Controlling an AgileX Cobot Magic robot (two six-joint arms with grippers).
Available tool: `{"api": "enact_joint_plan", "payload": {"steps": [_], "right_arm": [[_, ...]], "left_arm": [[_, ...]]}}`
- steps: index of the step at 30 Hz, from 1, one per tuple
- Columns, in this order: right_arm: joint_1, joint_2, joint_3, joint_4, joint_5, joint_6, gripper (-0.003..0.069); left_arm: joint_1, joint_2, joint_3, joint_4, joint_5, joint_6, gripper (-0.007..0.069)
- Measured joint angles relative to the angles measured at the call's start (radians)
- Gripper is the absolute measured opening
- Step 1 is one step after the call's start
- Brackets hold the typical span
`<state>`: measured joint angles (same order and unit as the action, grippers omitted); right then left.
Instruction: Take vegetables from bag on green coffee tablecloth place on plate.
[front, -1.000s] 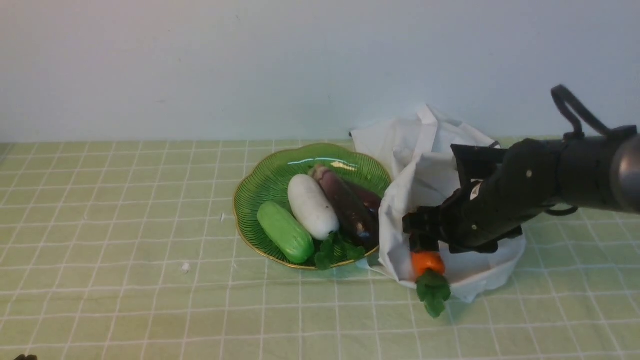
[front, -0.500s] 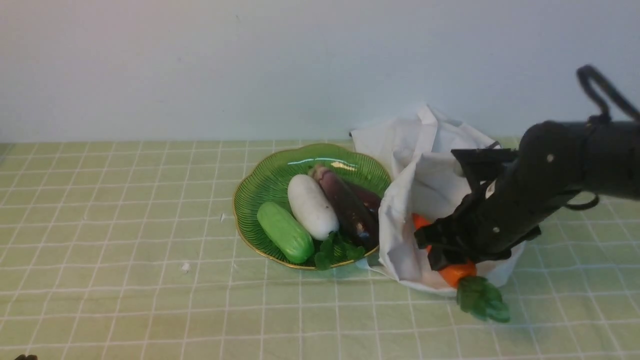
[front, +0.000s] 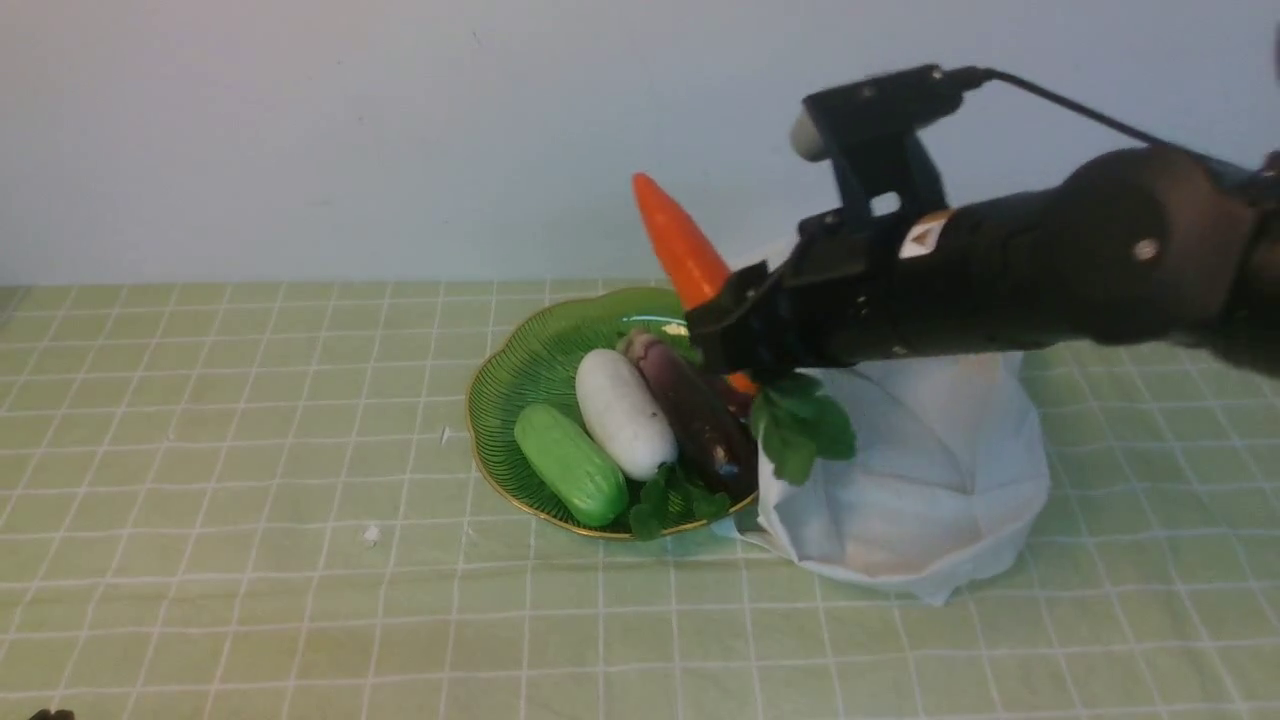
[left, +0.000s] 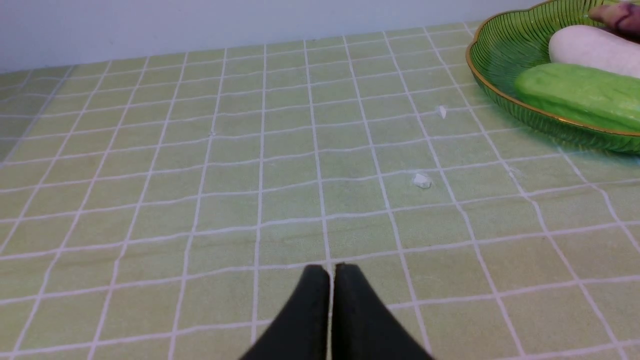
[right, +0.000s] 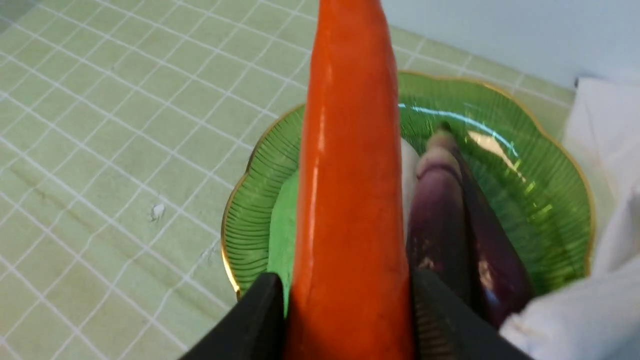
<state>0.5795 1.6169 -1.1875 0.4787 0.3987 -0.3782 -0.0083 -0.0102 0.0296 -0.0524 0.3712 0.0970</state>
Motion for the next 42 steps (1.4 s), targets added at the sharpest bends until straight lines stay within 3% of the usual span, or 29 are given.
{"api": "enact_joint_plan", "payload": {"steps": [9, 11, 13, 15, 18, 22, 28, 32, 34, 38, 42], "right_arm": [[0.018, 0.274, -0.169, 0.012, -0.08, -0.03, 0.0328], [0.018, 0.303, -0.191, 0.012, -0.08, -0.03, 0.0368], [0.018, 0.327, -0.204, 0.012, -0.074, -0.031, 0.0465], [0.018, 0.328, -0.205, 0.012, -0.049, -0.033, 0.0517], [0.018, 0.309, -0.208, 0.012, 0.021, -0.033, 0.0563], [0.018, 0.241, -0.208, 0.008, 0.152, -0.033, 0.0568], [0.018, -0.025, -0.208, -0.033, 0.349, -0.033, 0.043], [0.018, -0.261, -0.211, -0.102, 0.466, -0.03, 0.0248], [0.018, -0.329, -0.211, -0.122, 0.497, -0.02, 0.0207], [0.018, -0.595, -0.211, -0.225, 0.597, 0.048, 0.0045], [0.018, -0.807, -0.157, -0.273, 0.589, 0.084, -0.0008]], "left_arm": [[0.0, 0.0, 0.0, 0.0, 0.0, 0.0, -0.0004], [0.0, 0.0, 0.0, 0.0, 0.0, 0.0, -0.0004], [0.0, 0.0, 0.0, 0.0, 0.0, 0.0, -0.0004], [0.0, 0.0, 0.0, 0.0, 0.0, 0.0, -0.0004], [0.0, 0.0, 0.0, 0.0, 0.0, 0.0, -0.0004], [0.0, 0.0, 0.0, 0.0, 0.0, 0.0, -0.0004], [0.0, 0.0, 0.0, 0.0, 0.0, 0.0, -0.0004], [0.0, 0.0, 0.0, 0.0, 0.0, 0.0, -0.0004], [0.0, 0.0, 0.0, 0.0, 0.0, 0.0, -0.0004], [0.0, 0.0, 0.0, 0.0, 0.0, 0.0, -0.0004], [0.0, 0.0, 0.0, 0.0, 0.0, 0.0, -0.0004]]}}
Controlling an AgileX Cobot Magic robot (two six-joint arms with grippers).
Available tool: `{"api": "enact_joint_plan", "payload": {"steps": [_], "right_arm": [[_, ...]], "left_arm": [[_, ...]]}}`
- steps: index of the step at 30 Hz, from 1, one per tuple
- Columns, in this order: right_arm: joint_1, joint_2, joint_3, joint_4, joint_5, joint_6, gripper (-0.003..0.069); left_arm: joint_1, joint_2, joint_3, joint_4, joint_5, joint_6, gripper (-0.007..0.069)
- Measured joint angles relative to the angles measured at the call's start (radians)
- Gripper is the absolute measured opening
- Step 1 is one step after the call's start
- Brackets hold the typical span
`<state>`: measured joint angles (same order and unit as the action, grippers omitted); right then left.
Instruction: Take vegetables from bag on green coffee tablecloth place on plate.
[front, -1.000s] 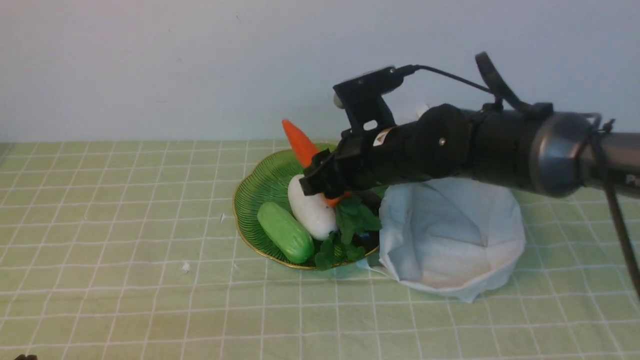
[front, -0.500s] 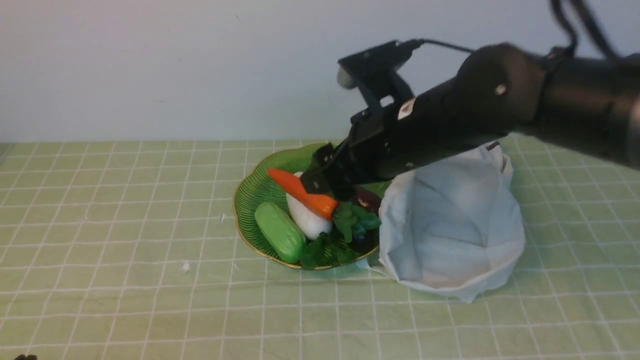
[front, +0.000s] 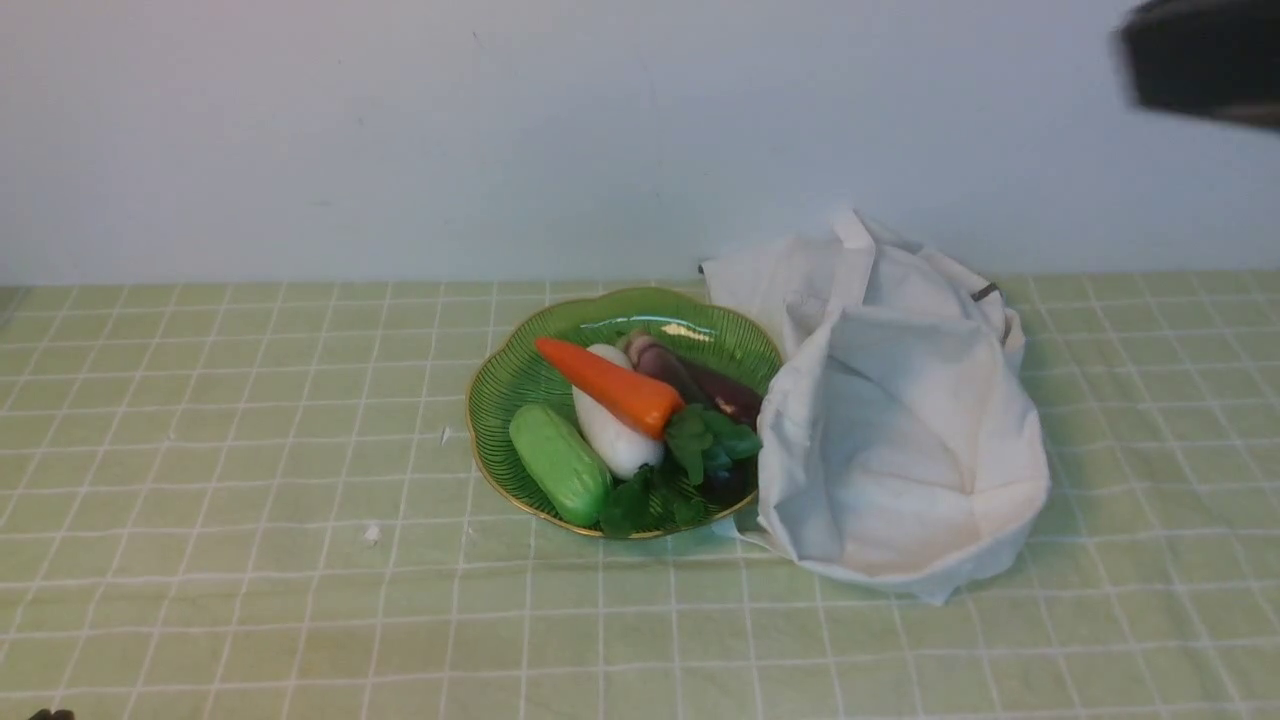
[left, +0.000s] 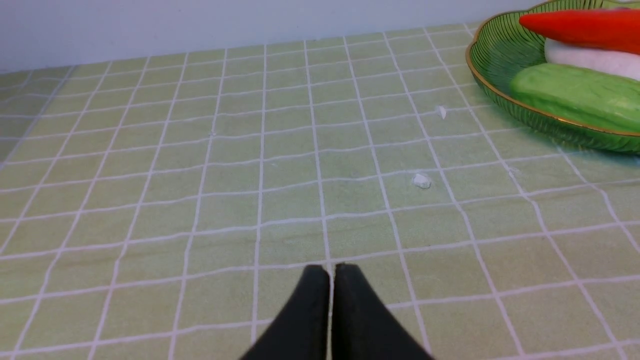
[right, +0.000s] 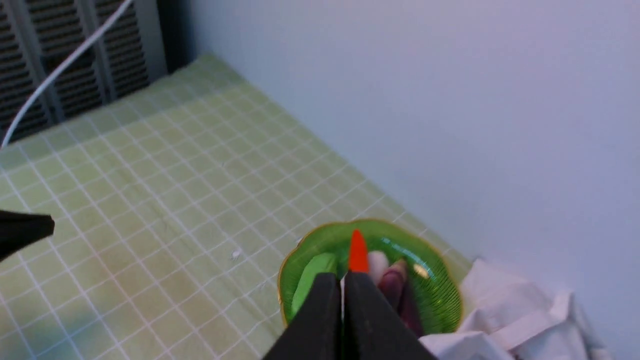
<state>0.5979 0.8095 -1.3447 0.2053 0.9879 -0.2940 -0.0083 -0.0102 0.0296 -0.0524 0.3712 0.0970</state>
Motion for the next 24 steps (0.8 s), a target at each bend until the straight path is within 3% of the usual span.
{"api": "enact_joint_plan", "payload": {"steps": [4, 12, 15, 24], "right_arm": [[0.0, -0.182, 0.17, 0.0, -0.12, 0.005, -0.0014], [0.0, -0.59, 0.753, 0.0, -0.648, 0.007, -0.0015], [0.0, -0.659, 0.872, 0.0, -0.76, 0.007, -0.0015], [0.0, -0.713, 0.99, 0.0, -0.842, 0.007, -0.0015]], "left_arm": [[0.0, 0.0, 0.0, 0.0, 0.0, 0.0, -0.0004], [0.0, 0.0, 0.0, 0.0, 0.0, 0.0, -0.0004], [0.0, 0.0, 0.0, 0.0, 0.0, 0.0, -0.0004], [0.0, 0.0, 0.0, 0.0, 0.0, 0.0, -0.0004]]}}
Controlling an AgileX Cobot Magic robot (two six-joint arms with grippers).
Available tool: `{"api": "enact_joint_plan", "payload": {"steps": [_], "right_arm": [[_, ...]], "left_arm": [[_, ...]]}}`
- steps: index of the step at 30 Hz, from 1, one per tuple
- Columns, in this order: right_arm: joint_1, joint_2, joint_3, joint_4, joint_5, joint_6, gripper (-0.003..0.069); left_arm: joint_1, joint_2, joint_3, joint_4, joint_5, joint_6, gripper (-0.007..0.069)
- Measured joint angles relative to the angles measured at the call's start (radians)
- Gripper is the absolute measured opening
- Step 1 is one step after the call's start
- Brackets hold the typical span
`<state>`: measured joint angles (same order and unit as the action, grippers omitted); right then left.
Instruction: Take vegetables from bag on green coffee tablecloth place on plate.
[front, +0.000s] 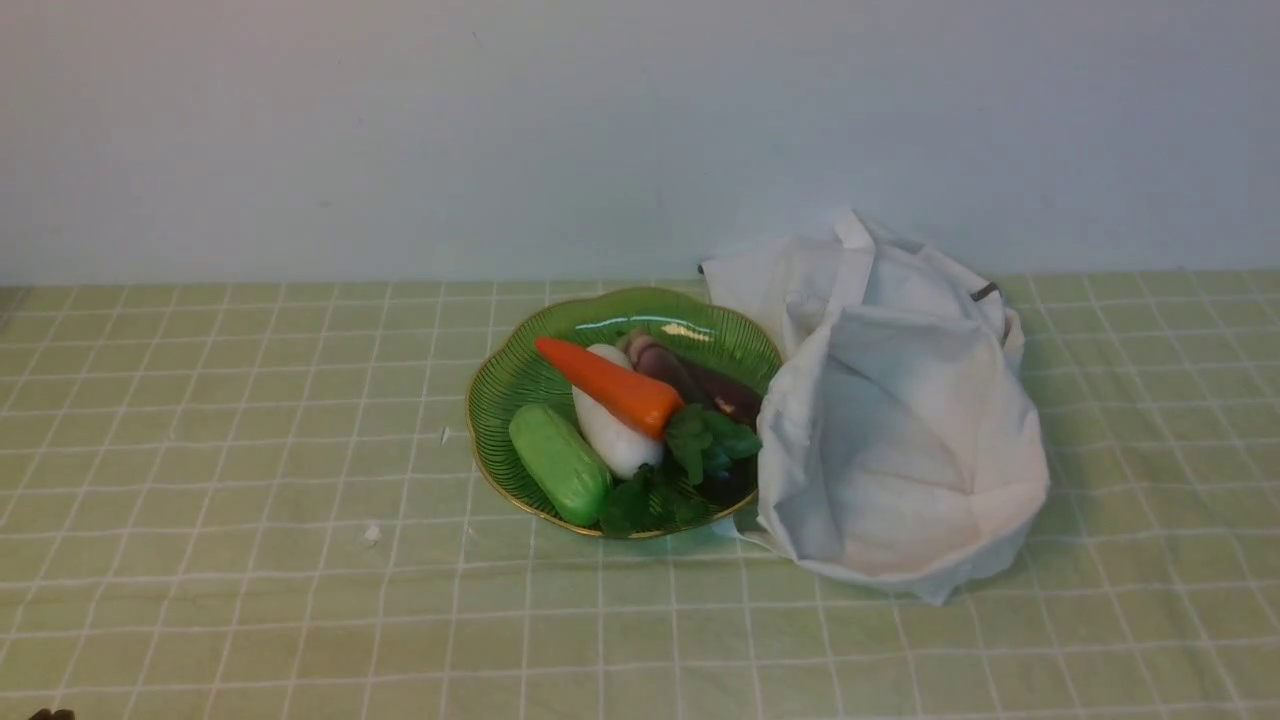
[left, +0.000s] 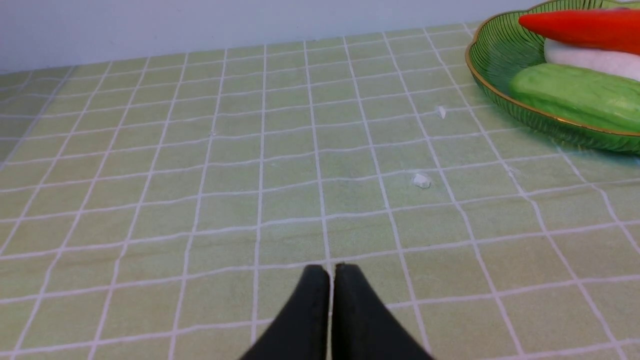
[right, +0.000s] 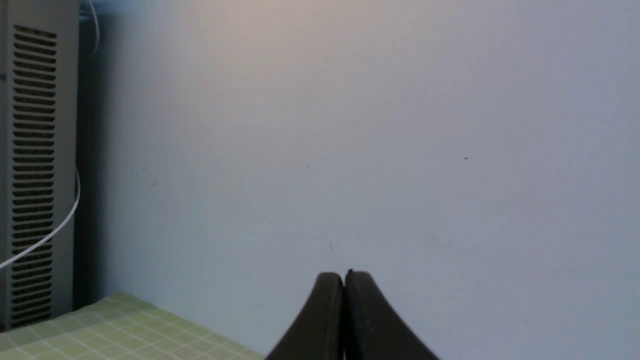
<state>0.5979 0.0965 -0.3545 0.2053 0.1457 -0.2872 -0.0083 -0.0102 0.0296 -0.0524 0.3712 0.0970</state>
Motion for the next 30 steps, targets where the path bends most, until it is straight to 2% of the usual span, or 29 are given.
{"api": "enact_joint_plan", "payload": {"steps": [17, 22, 25, 30], "right_arm": [[0.0, 0.0, 0.006, -0.011, 0.018, -0.009, -0.0015], [-0.006, 0.0, 0.136, -0.032, -0.035, 0.027, -0.0015], [-0.068, 0.0, 0.226, -0.074, -0.032, 0.122, -0.0015], [-0.239, 0.0, 0.319, -0.205, -0.022, 0.3, -0.0015]], "left_arm": [[0.0, 0.0, 0.0, 0.001, 0.0, 0.0, -0.0004], [0.0, 0.0, 0.0, 0.001, 0.0, 0.0, -0.0004], [0.0, 0.0, 0.0, 0.001, 0.0, 0.0, -0.0004], [0.0, 0.0, 0.0, 0.001, 0.0, 0.0, -0.0004]]}}
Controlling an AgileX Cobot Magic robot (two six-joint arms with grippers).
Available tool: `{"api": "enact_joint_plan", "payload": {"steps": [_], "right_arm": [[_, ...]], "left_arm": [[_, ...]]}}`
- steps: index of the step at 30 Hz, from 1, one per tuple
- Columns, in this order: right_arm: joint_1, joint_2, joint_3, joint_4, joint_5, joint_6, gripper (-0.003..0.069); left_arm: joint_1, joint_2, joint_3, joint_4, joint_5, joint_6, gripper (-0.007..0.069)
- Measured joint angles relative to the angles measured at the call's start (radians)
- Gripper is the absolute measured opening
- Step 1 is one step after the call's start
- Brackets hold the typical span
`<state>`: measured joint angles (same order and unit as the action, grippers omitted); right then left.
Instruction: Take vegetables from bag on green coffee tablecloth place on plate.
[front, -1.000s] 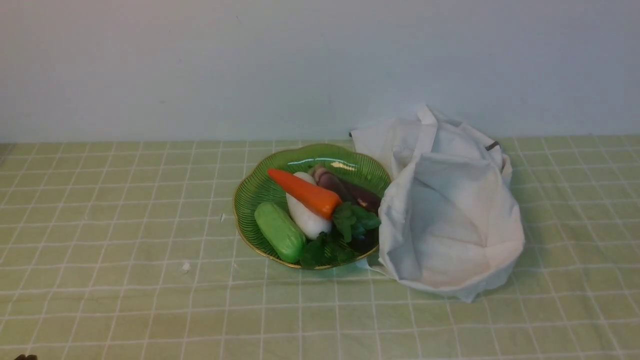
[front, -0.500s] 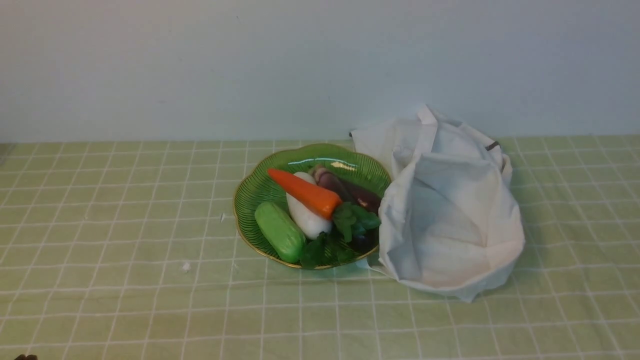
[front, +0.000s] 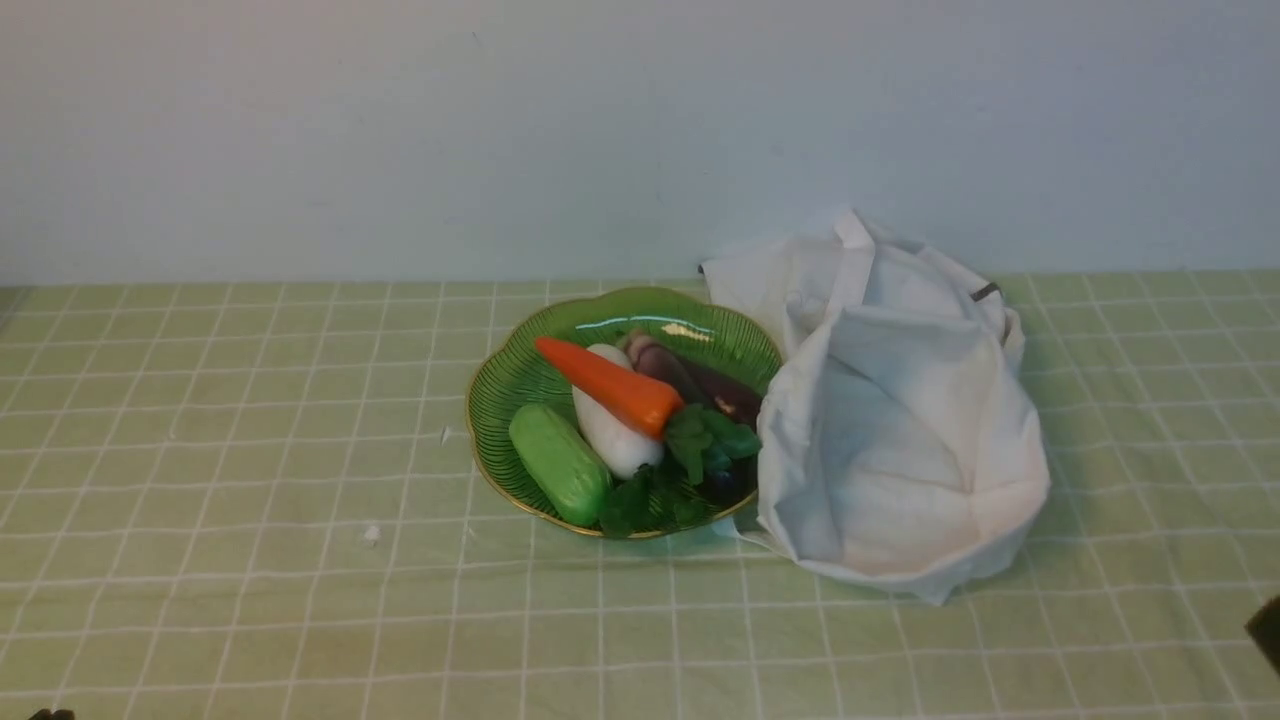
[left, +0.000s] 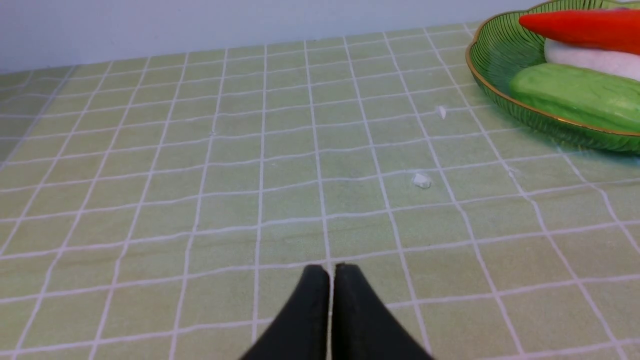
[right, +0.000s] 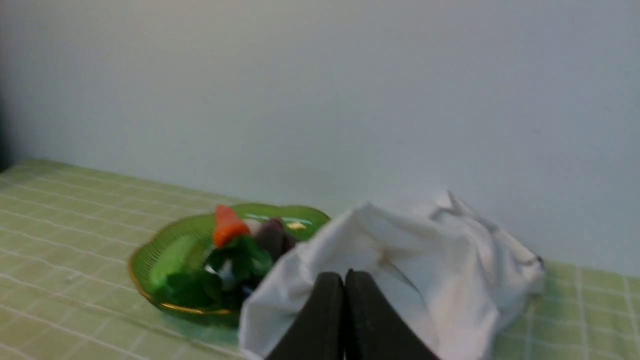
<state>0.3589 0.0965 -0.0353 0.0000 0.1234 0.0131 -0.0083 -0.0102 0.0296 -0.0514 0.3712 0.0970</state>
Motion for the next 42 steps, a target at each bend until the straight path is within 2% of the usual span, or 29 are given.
{"api": "enact_joint_plan", "payload": {"steps": [6, 13, 16, 25, 42], "right_arm": [[-0.154, -0.029, 0.013, -0.107, 0.082, 0.102, -0.0015], [-0.29, -0.093, 0.037, -0.069, 0.18, 0.099, -0.0015], [-0.319, -0.106, 0.061, -0.031, 0.192, 0.073, -0.0015], [-0.343, -0.108, 0.062, 0.006, 0.229, -0.037, -0.0015], [-0.343, -0.108, 0.062, 0.007, 0.23, -0.036, -0.0015]], "left_arm": [[0.0, 0.0, 0.0, 0.0, 0.0, 0.0, -0.0004], [0.0, 0.0, 0.0, 0.0, 0.0, 0.0, -0.0004], [0.0, 0.0, 0.0, 0.0, 0.0, 0.0, -0.0004], [0.0, 0.0, 0.0, 0.0, 0.0, 0.0, -0.0004], [0.0, 0.0, 0.0, 0.0, 0.0, 0.0, -0.0004]]}}
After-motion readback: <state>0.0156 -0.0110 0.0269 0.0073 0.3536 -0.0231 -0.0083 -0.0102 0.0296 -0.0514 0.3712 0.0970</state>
